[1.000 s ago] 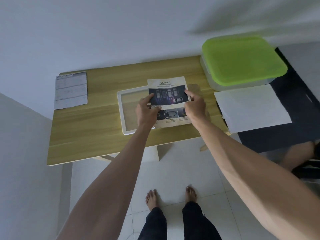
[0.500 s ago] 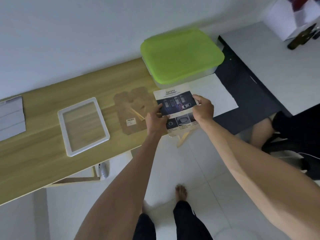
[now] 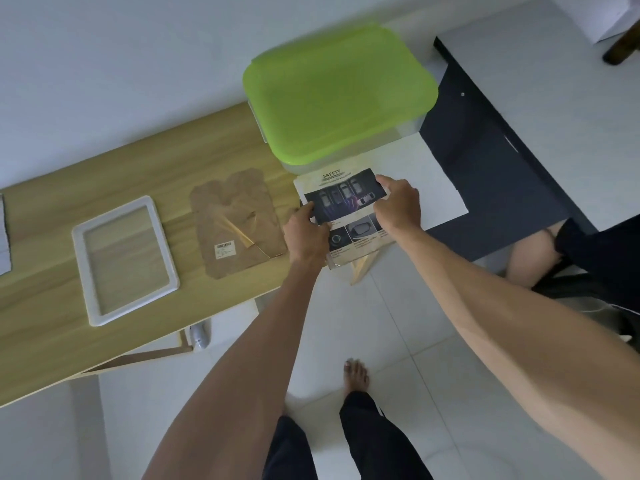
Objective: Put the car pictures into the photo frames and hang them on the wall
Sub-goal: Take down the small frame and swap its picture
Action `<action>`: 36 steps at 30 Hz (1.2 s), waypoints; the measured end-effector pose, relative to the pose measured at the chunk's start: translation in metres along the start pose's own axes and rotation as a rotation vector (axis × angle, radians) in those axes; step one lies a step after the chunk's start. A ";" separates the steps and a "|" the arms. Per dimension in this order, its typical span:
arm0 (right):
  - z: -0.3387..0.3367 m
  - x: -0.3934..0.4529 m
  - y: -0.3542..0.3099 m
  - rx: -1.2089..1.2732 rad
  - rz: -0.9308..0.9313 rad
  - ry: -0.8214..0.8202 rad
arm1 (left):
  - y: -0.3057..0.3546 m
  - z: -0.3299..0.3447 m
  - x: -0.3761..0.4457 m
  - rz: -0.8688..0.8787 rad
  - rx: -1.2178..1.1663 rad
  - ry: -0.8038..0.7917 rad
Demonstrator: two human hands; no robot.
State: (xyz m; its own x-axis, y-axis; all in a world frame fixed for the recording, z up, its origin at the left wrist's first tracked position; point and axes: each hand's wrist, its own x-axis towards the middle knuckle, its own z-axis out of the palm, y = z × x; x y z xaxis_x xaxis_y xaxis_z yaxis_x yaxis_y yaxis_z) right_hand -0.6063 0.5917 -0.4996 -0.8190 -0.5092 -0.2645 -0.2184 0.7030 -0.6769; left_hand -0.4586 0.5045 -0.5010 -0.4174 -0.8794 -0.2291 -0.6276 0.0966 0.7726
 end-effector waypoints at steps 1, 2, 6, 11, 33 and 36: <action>0.001 0.000 0.002 -0.054 -0.018 -0.022 | -0.001 0.002 0.000 0.003 0.047 -0.001; 0.001 0.000 0.003 -0.121 -0.037 -0.045 | 0.000 0.003 -0.001 0.000 0.091 -0.007; 0.006 -0.001 0.007 -0.328 -0.088 -0.067 | 0.002 0.005 -0.004 -0.024 0.173 -0.022; 0.005 -0.006 -0.004 -0.391 -0.087 -0.046 | 0.004 0.002 0.001 -0.026 0.171 -0.036; 0.186 -0.119 -0.271 -0.141 -0.351 -0.162 | -0.148 -0.320 0.043 -0.108 -0.044 0.419; 0.243 -0.144 -0.317 -0.115 -0.344 -0.234 | -0.198 -0.381 0.053 -0.166 -0.035 0.457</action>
State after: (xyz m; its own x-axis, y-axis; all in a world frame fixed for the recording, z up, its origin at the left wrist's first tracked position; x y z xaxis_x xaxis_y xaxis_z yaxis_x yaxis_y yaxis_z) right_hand -0.2905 0.3216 -0.4136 -0.5482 -0.8135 -0.1942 -0.5263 0.5160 -0.6758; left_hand -0.1062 0.2606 -0.4399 0.0229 -0.9970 -0.0733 -0.6350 -0.0711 0.7692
